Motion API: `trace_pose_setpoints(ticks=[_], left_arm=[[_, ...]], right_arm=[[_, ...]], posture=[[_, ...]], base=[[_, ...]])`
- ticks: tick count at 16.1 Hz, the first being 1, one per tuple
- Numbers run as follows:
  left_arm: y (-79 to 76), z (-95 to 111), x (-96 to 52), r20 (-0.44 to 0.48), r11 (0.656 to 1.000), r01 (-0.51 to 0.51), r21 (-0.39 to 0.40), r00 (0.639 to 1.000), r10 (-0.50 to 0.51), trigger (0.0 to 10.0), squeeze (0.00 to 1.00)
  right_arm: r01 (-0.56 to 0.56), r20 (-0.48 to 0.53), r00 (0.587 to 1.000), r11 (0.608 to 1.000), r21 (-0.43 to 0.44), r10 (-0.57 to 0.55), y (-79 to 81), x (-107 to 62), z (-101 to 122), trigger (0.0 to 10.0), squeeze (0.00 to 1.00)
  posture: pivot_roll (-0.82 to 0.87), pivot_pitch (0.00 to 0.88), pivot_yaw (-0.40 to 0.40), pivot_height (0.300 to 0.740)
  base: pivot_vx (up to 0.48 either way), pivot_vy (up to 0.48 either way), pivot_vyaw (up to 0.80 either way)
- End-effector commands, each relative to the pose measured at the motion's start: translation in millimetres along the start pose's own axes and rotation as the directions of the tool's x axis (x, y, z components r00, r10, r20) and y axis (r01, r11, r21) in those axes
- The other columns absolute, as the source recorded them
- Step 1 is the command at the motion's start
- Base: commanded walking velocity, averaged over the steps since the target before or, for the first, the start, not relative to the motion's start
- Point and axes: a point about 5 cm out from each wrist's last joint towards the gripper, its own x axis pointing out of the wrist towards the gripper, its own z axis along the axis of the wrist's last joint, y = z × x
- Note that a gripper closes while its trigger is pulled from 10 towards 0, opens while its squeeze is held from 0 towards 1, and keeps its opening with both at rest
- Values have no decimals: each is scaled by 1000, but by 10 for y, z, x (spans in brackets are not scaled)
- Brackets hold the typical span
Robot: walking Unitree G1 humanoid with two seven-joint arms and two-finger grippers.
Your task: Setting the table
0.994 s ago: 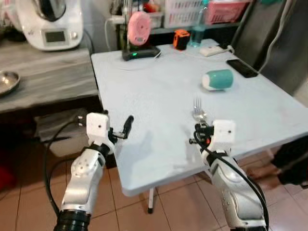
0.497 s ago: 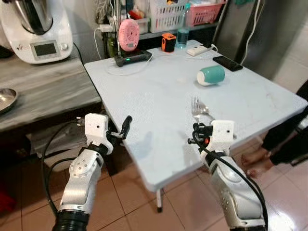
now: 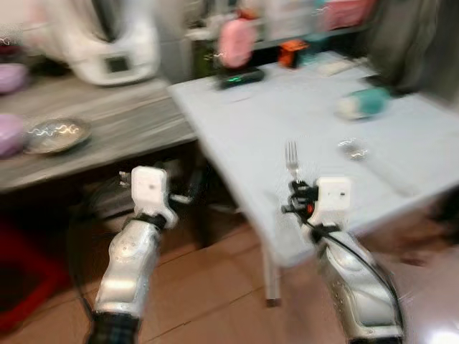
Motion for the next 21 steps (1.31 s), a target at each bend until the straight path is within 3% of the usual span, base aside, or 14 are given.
trace_pose_setpoints(ticks=[1,8,14,18,21], left_arm=[[60,19,-1,-1,1000,-14,24,1000,14,10000,0],[38,-1,-5,-6,999,-26,20,1000,26,10000,0],[-55,29,-23,13,997,71,-33,997,-71,10000,0],[-58,26,-39,11,995,86,-40,996,-86,10000,0],[-66,25,-43,11,995,92,-44,996,-91,10000,0]], right_arm=[[-2,39,999,1000,6,2,21,4,80,10000,0],[0,35,999,1000,9,0,17,-2,76,10000,0],[8,30,1000,1000,28,-9,8,-13,64,10000,0],[10,24,1000,999,31,-11,4,-15,58,10000,0],[11,24,1000,999,31,-11,1,-19,58,10000,0]], posture=[[-52,32,8,740],[-54,39,7,740],[-56,42,9,740],[-56,42,9,740],[-57,44,9,740]], base=[[0,442,725],[0,444,620],[0,0,0],[365,0,0],[460,0,-746]])
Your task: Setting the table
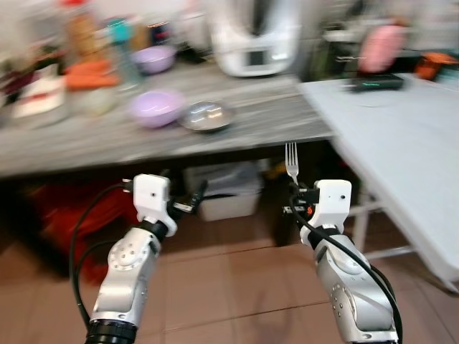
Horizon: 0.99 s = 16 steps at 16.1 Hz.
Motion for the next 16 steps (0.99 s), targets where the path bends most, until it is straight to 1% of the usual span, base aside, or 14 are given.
trace_pose_setpoints(ticks=[1,4,6,7,11,12,13,16], left_arm=[[-63,31,33,7,999,34,-2,999,-34,10000,0],[-69,28,30,5,999,32,-1,999,-32,10000,0],[-34,32,12,5,1000,6,17,1000,-6,10000,0],[77,23,-64,-1,997,-63,51,998,63,10000,0],[184,3,-201,-14,988,-125,90,992,126,10000,0],[185,-23,-257,-26,987,-130,93,991,133,10000,0],[182,-33,-274,-30,987,-132,93,990,135,10000,0],[146,-59,-309,-44,986,-130,100,990,135,10000,0]], right_arm=[[15,12,1000,1000,2,-15,-36,-2,40,10000,0],[17,12,1000,1000,-2,-17,-47,-7,42,10000,0],[22,17,1000,1000,-4,-22,-62,-16,51,10000,0],[42,34,999,999,-18,-41,-120,-52,65,10000,0],[37,61,998,998,-46,-34,-170,-147,79,10000,0],[40,63,997,998,-48,-37,-187,-181,72,10000,0],[41,63,997,998,-45,-39,-192,-191,68,10000,0],[40,56,998,998,-42,-37,-188,-210,51,10000,0]], posture=[[-57,44,9,740],[-60,45,7,740],[-60,45,7,740],[-61,45,8,740],[-57,46,9,740],[-53,48,7,740],[-53,48,7,740],[-53,48,7,740]], base=[[472,0,-450],[469,0,0],[469,0,0],[469,0,0],[468,0,0],[465,0,800],[465,0,800],[457,0,0]])
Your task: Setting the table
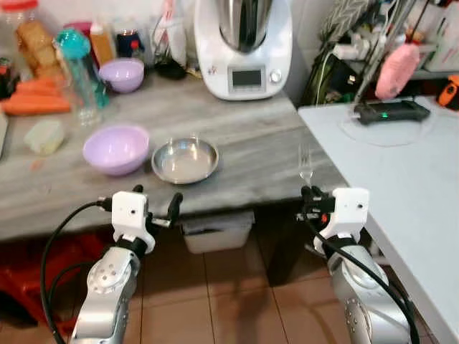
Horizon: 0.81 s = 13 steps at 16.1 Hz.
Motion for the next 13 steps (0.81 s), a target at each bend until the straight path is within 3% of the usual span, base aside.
trace_pose_setpoints(ticks=[1,3,6,13], left_arm=[[-61,62,28,21,1000,17,2,1000,-17,10000,0],[-28,72,12,18,1000,-16,12,1000,16,10000,0],[59,102,-60,38,995,-82,49,996,80,10000,0],[103,122,-154,43,994,-85,69,996,82,10000,0]], right_arm=[[9,9,1000,1000,-8,-9,-55,-29,32,10000,0],[-15,18,1000,1000,-5,15,-28,-49,44,10000,0],[-31,19,999,1000,-5,31,-18,-55,48,10000,0],[-57,20,998,998,-8,57,11,-55,50,10000,0]], posture=[[-53,48,7,740],[-53,48,7,740],[-54,44,10,740],[-51,40,7,740]], base=[[442,0,0],[334,0,359],[0,0,727],[0,0,583]])
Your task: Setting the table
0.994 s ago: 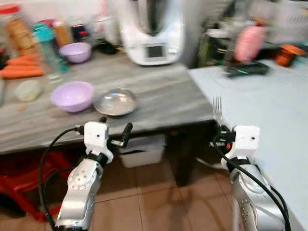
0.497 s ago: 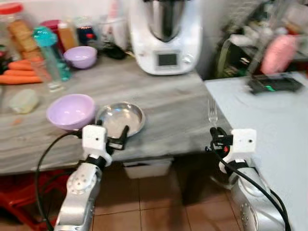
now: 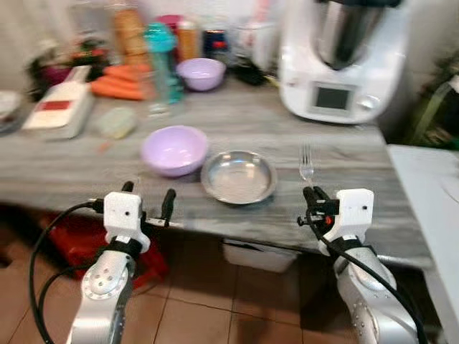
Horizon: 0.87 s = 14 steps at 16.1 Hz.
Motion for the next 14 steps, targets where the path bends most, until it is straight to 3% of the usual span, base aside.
trace_pose_setpoints(ticks=[1,4,9,10,14], left_arm=[[-11,42,-1,13,1000,10,5,1000,-10,10000,0],[-34,10,-39,-3,998,57,17,998,-57,10000,0],[-144,-16,-71,-13,983,180,-31,984,-180,10000,0],[-199,-32,-82,-19,967,243,-71,969,-245,10000,0],[-250,-83,-134,-42,931,347,-114,934,-354,10000,0]], right_arm=[[2,13,1000,1000,0,-2,-17,-14,33,10000,0],[45,9,999,999,-1,-45,-68,-11,27,10000,0],[137,-18,990,990,-19,-137,-212,67,22,10000,0],[131,-77,989,991,10,-129,-223,130,-28,10000,0],[151,-99,984,988,45,-146,-249,298,6,10000,0]], posture=[[-51,40,7,740],[-52,45,5,740],[-51,50,5,740],[-52,50,7,740],[-52,50,7,740]], base=[[0,0,0],[0,0,0],[0,0,0],[0,0,0],[0,0,0]])
